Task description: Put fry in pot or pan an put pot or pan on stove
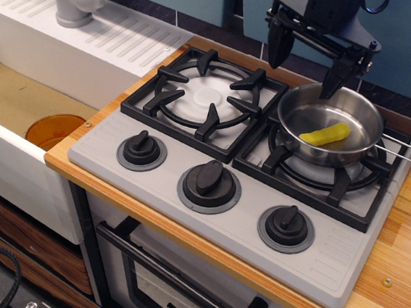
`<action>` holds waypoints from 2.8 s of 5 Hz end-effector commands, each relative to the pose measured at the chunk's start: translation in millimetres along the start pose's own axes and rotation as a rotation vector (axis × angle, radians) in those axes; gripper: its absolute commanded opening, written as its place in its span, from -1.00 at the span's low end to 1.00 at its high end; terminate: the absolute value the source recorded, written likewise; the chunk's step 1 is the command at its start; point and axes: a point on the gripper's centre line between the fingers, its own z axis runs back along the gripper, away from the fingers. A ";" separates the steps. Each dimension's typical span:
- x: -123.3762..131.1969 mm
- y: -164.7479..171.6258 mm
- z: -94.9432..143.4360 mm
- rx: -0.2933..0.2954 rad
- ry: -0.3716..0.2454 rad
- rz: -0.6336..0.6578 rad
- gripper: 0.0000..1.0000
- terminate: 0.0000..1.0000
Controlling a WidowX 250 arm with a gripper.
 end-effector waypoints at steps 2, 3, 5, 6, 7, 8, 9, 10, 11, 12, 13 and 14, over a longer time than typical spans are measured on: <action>12.7 13.7 -5.6 0.017 -0.132 -0.035 1.00 -1.00; 10.9 18.3 -14.6 0.022 -0.152 -0.044 1.00 -1.00; 4.7 16.2 -37.1 0.011 -0.188 -0.038 1.00 -1.00; 1.7 11.5 -43.5 0.006 -0.194 -0.027 1.00 -1.00; 0.0 6.7 -45.8 0.006 -0.194 -0.014 -1.00 -1.00; 0.2 2.4 -44.3 0.007 -0.188 -0.005 -1.00 -1.00; 1.1 0.0 -39.2 0.006 -0.175 -0.001 -1.00 -1.00; 1.0 -2.3 -29.6 0.007 -0.157 0.006 -1.00 -1.00; -0.2 2.4 -7.6 0.027 -0.126 0.004 -1.00 -1.00; 2.3 18.3 20.1 0.056 -0.080 -0.009 -1.00 -1.00; 7.5 47.4 36.9 0.059 -0.051 -0.057 -1.00 -1.00; 15.4 75.4 41.6 0.052 -0.041 -0.095 -1.00 -1.00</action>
